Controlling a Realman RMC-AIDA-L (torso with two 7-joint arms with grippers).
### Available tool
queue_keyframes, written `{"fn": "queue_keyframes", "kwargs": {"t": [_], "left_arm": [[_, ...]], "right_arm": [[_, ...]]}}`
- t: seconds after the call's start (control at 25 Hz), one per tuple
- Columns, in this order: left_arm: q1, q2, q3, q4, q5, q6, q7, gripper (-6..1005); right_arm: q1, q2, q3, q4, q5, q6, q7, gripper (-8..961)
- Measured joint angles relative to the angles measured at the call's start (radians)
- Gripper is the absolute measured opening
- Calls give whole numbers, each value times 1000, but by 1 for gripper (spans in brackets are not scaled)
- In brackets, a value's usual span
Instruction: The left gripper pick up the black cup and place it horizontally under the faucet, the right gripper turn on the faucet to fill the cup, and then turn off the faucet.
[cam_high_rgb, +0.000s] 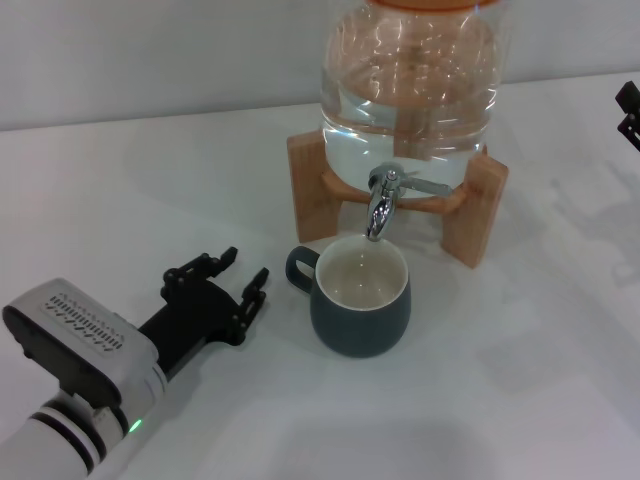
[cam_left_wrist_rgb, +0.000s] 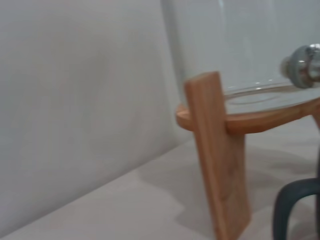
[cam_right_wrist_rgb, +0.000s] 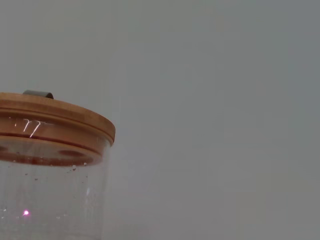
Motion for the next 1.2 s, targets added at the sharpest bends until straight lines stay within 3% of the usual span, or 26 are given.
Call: {"fn": "queue_keyframes", "kwargs": {"t": [0.32,0.8,1.04,1.12,1.2], "left_arm": [[15,2,-86,-24,0,0,84,456],[-18,8,-356,-118,0,59,96,463],[-26,11,-404,-122,0,90,100,666],[-23,12,-405,-129,0,120,105,881],[-18,12,-411,-145,0,165,119,881]], "right_arm": [[-1,1,-7,-4,0,0,3,868],[6,2,-26,-5,0,0,31,868],[9,2,-45,-5,0,0,36,868],[9,2,-52,-4,0,-4,47,868],[7,2,-59,-3,0,-10,54,868]]}}
